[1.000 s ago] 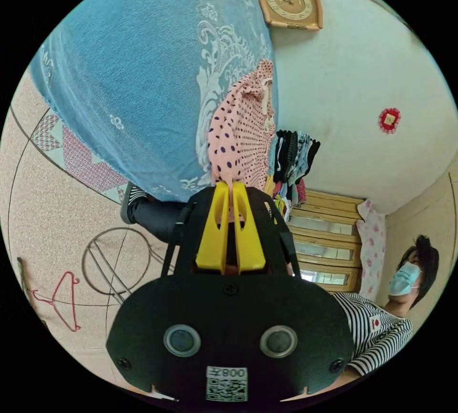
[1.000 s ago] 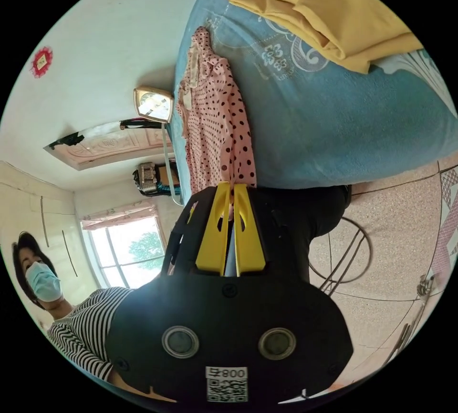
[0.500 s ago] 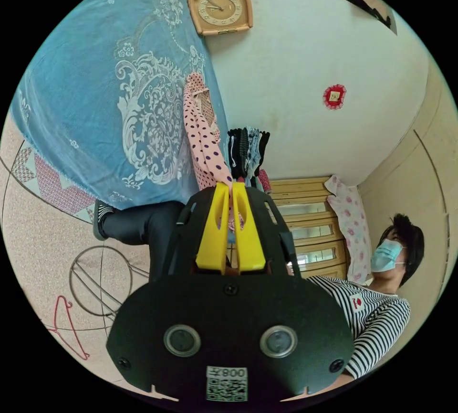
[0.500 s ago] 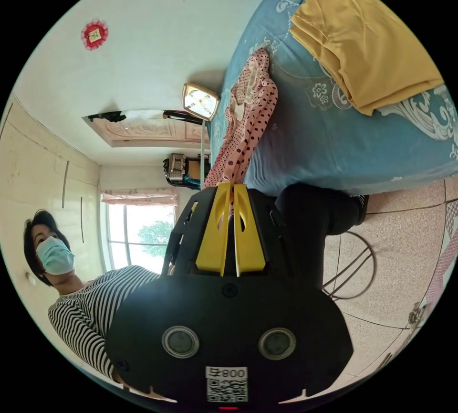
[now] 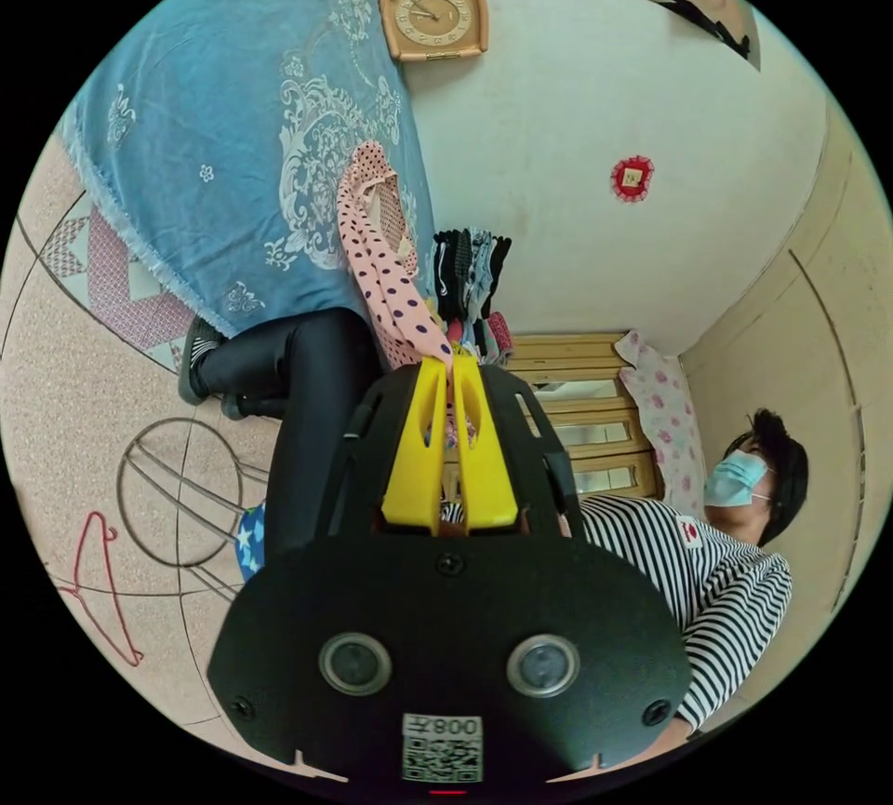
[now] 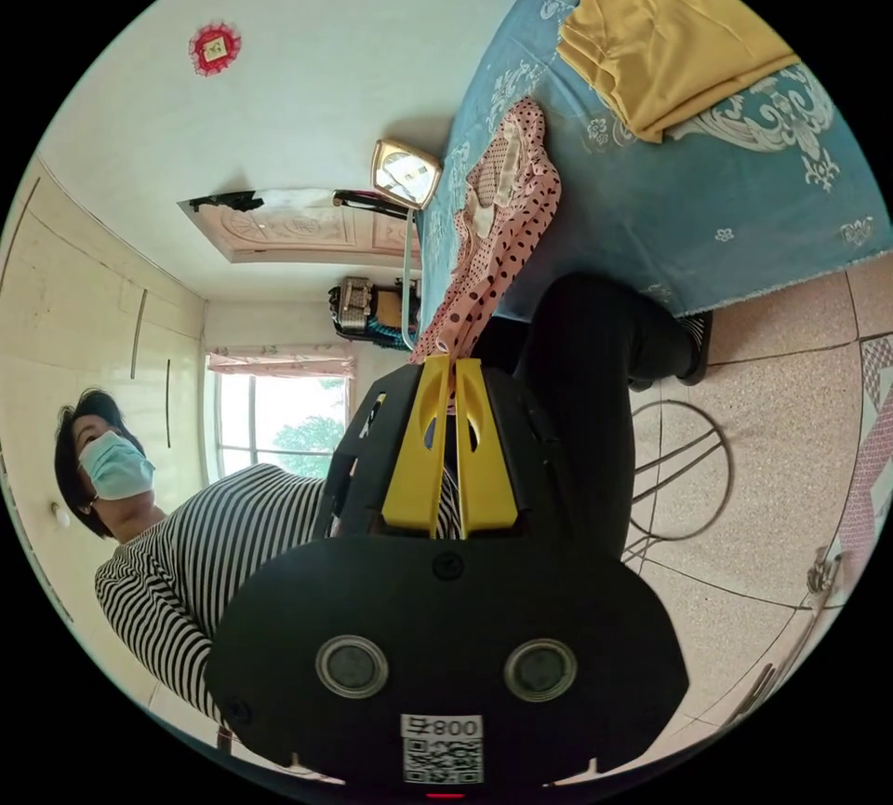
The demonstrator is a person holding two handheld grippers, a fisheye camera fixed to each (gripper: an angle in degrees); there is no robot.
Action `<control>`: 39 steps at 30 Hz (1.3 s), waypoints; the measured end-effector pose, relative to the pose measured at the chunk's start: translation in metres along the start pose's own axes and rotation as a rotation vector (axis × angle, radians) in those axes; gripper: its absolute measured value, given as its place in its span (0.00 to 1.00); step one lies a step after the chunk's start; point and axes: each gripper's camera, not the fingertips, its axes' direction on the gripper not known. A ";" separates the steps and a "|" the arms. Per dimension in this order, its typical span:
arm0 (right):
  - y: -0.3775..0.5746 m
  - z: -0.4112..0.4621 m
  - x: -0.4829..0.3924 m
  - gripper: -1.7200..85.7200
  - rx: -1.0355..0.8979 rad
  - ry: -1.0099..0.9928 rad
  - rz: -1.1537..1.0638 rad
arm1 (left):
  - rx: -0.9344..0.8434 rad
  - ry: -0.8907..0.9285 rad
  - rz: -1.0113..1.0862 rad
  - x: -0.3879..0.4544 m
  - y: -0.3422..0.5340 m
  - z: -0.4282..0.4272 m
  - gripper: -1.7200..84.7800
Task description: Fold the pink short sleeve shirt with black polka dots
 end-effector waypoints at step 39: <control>-0.362 0.118 0.075 0.02 0.087 0.031 -0.051 | 0.028 0.019 0.045 -0.008 -0.412 0.239 0.04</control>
